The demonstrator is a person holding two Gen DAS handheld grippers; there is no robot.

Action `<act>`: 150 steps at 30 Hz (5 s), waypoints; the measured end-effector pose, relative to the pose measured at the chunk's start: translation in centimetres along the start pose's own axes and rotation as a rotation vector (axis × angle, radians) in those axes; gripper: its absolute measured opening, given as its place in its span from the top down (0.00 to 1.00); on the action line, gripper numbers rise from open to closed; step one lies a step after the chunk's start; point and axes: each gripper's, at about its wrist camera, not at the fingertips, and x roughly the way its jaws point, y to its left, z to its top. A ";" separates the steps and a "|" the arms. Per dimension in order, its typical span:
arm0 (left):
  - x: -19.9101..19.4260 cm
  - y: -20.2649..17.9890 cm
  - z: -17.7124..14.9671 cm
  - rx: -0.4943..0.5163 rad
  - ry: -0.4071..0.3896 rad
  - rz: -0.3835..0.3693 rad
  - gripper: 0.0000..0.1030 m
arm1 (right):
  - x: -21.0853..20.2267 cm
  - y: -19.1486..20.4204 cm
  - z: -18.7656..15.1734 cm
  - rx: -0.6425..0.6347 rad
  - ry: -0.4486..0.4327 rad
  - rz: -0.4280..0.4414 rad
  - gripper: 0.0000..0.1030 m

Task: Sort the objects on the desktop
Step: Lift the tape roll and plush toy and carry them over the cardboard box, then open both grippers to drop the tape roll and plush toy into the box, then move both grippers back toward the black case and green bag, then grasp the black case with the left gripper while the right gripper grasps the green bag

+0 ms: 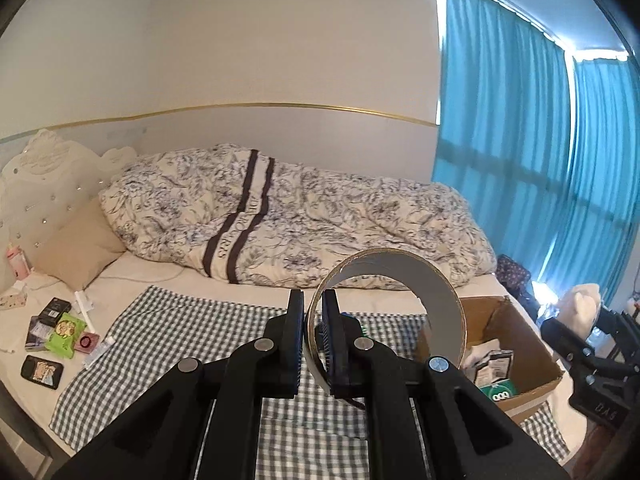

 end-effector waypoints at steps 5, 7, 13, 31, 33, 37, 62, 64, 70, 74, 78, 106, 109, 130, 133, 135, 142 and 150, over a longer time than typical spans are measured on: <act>1.1 -3.1 0.1 0.028 0.013 -0.040 0.91 | -0.4 -3.5 -0.1 0.024 0.001 -0.059 0.21; 1.6 -4.5 0.1 0.039 0.017 -0.059 0.91 | -0.4 -5.2 -0.1 0.037 0.006 -0.084 0.21; 3.4 -8.8 0.4 0.069 0.033 -0.132 0.91 | 0.0 -9.9 -0.1 0.073 0.029 -0.165 0.21; 12.7 -18.5 -1.9 0.170 0.156 -0.220 0.91 | 7.6 -16.8 -4.1 0.104 0.184 -0.168 0.21; 14.0 -19.2 -2.4 0.174 0.174 -0.221 0.91 | 8.8 -17.2 -4.7 0.103 0.204 -0.160 0.21; 16.4 -20.4 -3.3 0.183 0.205 -0.227 0.91 | 10.9 -17.6 -5.6 0.096 0.235 -0.145 0.21; 23.1 -25.5 -7.1 0.265 0.323 -0.266 0.63 | 13.2 -20.8 -7.8 0.131 0.180 -0.234 0.10; 22.9 -25.5 -7.0 0.266 0.318 -0.268 0.53 | 13.0 -20.9 -7.7 0.131 0.174 -0.237 0.10; 21.1 -25.3 -5.8 0.270 0.287 -0.272 0.48 | 11.8 -20.6 -6.9 0.134 0.152 -0.234 0.10; 19.3 -24.9 -4.6 0.274 0.253 -0.270 0.46 | 10.6 -19.9 -6.0 0.131 0.126 -0.232 0.10; 17.6 -23.3 -3.3 0.238 0.225 -0.257 0.39 | 9.1 -18.7 -5.1 0.115 0.101 -0.231 0.09; 6.0 -3.4 1.5 0.067 0.014 -0.023 0.00 | 6.6 -3.9 -0.8 0.065 0.060 -0.012 0.00; 6.1 -1.8 1.6 0.056 0.019 0.005 0.00 | 6.8 -2.1 -0.5 0.044 0.053 0.002 0.00; 17.0 4.9 -2.5 0.019 0.167 0.058 0.00 | 16.6 7.4 -3.5 -0.131 0.119 0.131 0.00; 19.5 5.8 -3.5 0.017 0.203 0.069 0.00 | 19.3 7.7 -4.7 -0.113 0.152 0.114 0.00; 21.4 6.5 -4.3 0.002 0.227 0.070 0.00 | 20.7 7.8 -5.4 -0.120 0.172 0.095 0.00; 27.3 8.2 -6.9 -0.004 0.290 0.096 0.00 | 26.8 7.7 -8.0 -0.088 0.238 0.099 0.00; 33.0 8.9 -8.8 -0.007 0.328 0.075 0.00 | 32.0 6.4 -9.8 -0.026 0.308 0.083 0.00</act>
